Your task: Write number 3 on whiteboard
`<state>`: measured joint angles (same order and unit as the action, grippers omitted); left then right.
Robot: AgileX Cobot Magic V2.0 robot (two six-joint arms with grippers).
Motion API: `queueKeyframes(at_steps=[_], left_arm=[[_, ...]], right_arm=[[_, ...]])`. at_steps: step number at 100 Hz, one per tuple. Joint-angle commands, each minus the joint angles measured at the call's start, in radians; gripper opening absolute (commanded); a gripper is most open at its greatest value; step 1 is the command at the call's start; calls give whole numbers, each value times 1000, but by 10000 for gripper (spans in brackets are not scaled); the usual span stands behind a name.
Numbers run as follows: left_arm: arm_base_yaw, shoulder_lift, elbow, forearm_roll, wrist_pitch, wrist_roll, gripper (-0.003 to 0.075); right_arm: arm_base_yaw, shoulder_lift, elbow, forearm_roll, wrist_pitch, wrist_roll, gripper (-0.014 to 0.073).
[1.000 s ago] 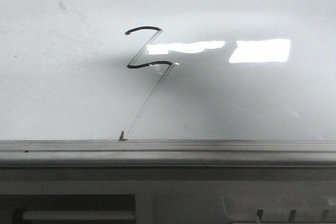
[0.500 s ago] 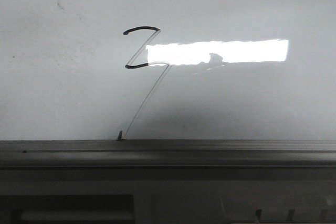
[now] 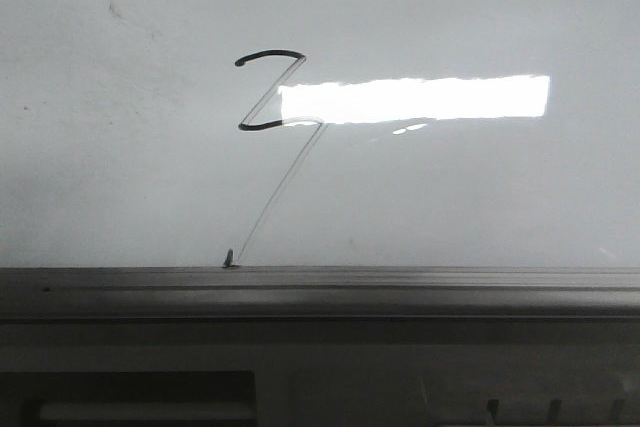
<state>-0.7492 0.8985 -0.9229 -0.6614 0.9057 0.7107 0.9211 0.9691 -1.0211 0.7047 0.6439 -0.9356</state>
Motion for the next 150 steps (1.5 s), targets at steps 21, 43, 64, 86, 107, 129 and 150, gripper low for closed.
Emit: queueKeyframes(at_steps=[21,43,64,86,107,129,150], left_arm=[[1,-5,-34,-75,-47,-2,333],[1,-5,-34,-87,-47,-2,123],[1,-5,-34,-88,-47,-4,-20],[1,-5,-34,-93,-49,-4,-21],[1,-5,-12,-167,-132,-16,-21],[1,-22,118,-133,-377,-151,-21],[1,-3,274,-130,-704,-328,-21]], right_arm=[[68,-10,-36,27,-12,-11,-62],[108,-10,-36,27,-11,-11,-62],[118,-10,-36,35,-5,-11,-62],[113,-10,-38,37,-12,-11,-52],[114,-12,-38,-24,-72,7,377],[-40,-116,-38,-154,-85,112,528],[-282,-265,26,-171,-80,151,88]])
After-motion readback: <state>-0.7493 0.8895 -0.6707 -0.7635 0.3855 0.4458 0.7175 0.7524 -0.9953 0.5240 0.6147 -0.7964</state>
